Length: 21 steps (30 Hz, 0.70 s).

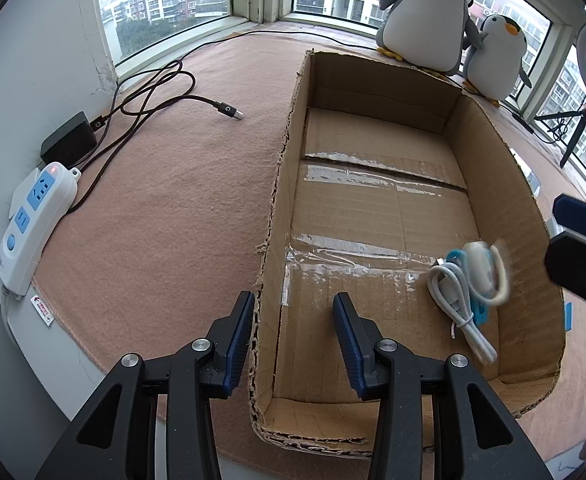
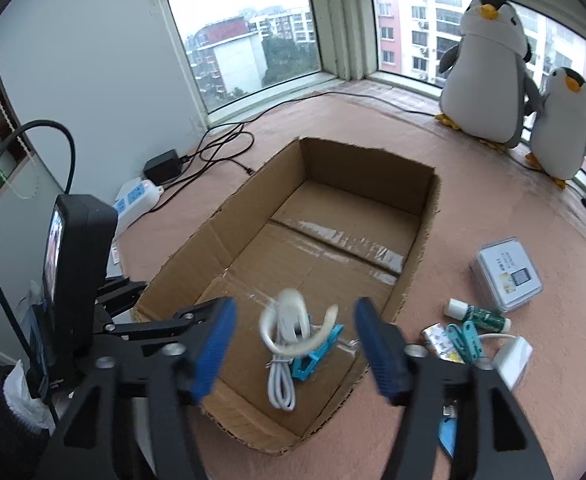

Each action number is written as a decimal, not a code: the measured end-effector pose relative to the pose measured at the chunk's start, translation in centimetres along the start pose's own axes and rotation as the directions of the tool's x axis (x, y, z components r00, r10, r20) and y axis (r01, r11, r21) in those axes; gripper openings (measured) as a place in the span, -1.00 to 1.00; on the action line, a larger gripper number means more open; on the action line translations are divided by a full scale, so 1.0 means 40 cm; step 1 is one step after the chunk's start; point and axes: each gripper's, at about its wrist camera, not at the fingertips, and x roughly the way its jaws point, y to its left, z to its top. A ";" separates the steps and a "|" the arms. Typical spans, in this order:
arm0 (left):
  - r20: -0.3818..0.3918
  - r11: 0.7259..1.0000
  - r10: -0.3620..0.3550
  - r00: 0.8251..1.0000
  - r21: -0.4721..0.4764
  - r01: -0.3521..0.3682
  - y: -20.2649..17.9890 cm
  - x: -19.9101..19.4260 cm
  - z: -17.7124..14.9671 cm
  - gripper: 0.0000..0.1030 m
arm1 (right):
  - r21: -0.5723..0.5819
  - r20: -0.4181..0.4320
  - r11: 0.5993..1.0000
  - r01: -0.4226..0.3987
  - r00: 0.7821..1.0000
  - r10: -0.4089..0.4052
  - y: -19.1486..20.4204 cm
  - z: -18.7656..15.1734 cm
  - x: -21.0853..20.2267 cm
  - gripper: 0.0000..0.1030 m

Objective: Organize rigid objects
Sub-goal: 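Carry the white earbud with the right tool and release it into the box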

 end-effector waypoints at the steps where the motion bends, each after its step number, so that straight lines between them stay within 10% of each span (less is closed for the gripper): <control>1: 0.000 1.000 0.000 1.000 0.000 0.000 0.000 0.000 0.000 -0.15 | 0.006 0.000 1.000 -0.002 1.000 0.002 -0.004 0.001 -0.002 0.23; 21: -0.002 1.000 -0.001 1.000 0.002 0.001 0.002 0.000 0.000 -0.15 | 0.100 -0.027 0.995 0.029 0.999 -0.027 -0.183 -0.081 -0.110 0.23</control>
